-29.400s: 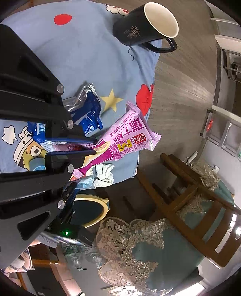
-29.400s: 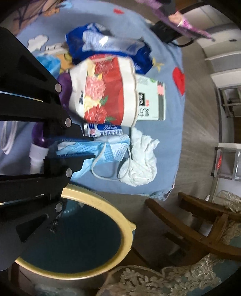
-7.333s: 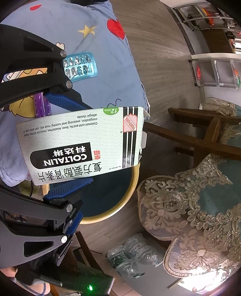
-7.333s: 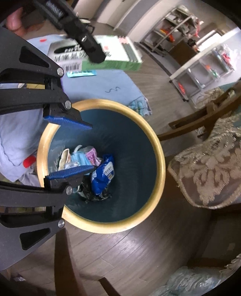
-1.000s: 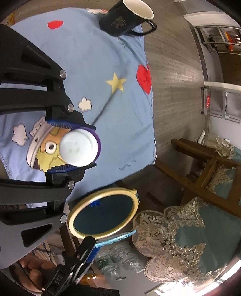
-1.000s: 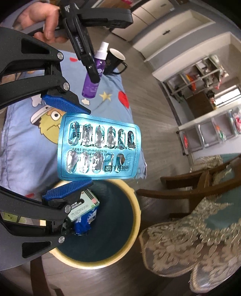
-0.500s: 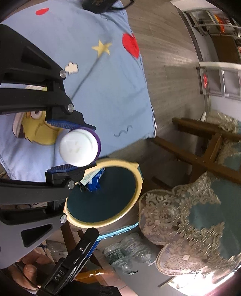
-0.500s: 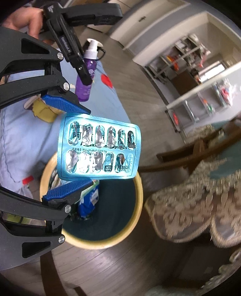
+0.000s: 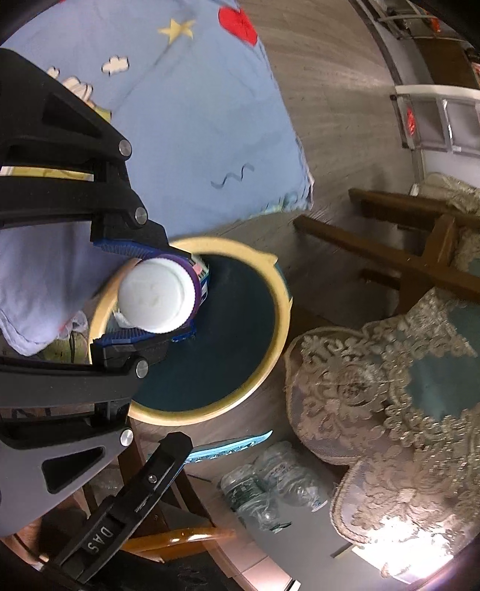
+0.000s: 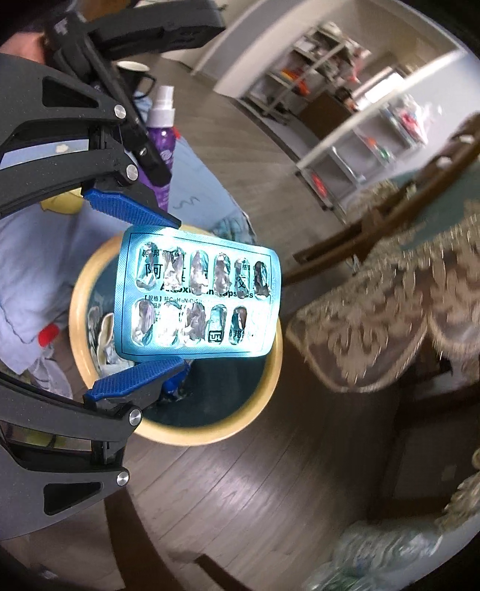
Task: Collect trash
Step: 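Carry the spray bottle and blister pack over the bin with both grippers, then open the left gripper to drop the bottle while the right gripper releases the blister pack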
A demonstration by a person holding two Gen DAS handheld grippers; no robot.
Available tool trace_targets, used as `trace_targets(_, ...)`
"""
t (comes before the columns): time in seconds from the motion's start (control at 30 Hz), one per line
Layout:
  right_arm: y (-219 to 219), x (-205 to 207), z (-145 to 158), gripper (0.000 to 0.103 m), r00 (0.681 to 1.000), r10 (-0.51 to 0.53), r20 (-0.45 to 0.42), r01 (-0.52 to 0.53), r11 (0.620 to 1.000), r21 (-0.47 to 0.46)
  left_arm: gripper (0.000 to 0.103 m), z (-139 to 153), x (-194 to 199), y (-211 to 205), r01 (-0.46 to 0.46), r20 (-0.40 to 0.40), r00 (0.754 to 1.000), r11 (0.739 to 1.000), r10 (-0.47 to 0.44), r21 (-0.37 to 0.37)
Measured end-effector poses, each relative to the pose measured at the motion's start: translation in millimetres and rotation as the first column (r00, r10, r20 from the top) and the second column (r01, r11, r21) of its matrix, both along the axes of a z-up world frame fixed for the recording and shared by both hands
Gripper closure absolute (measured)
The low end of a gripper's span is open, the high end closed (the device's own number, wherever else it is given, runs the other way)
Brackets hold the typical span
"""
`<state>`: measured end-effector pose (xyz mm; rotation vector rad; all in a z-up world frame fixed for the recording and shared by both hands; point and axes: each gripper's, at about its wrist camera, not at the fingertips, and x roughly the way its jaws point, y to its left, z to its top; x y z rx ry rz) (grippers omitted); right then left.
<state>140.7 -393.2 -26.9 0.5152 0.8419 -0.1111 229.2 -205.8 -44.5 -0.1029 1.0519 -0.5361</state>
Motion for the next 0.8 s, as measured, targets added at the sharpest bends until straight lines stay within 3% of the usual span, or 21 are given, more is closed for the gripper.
trace_targets(0.3, -12.5, -0.5, -10.4, 0.033, 0.998, -0.055, -0.036, 0.056, 0.998, 0.019, 0.071, -33.5, 11.5, -35.5, 0.025, -0.074, 0.997, 1.0, -0.024, 0.013)
trace_targets(0.67, -17.9, 2.8, -20.8, 0.033, 0.996, -0.06, -0.066, 0.064, 0.996, 0.058, 0.07, -61.6, 18.4, -32.1, 0.003, -0.159, 0.987, 1.0, 0.0, 0.019)
trace_targets(0.8, -15.7, 4.0, -23.1, 0.033, 0.996, -0.044, -0.074, 0.049, 0.997, 0.059, 0.058, -57.2, 19.0, -27.3, -0.007, -0.152, 0.988, 1.0, 0.007, 0.0)
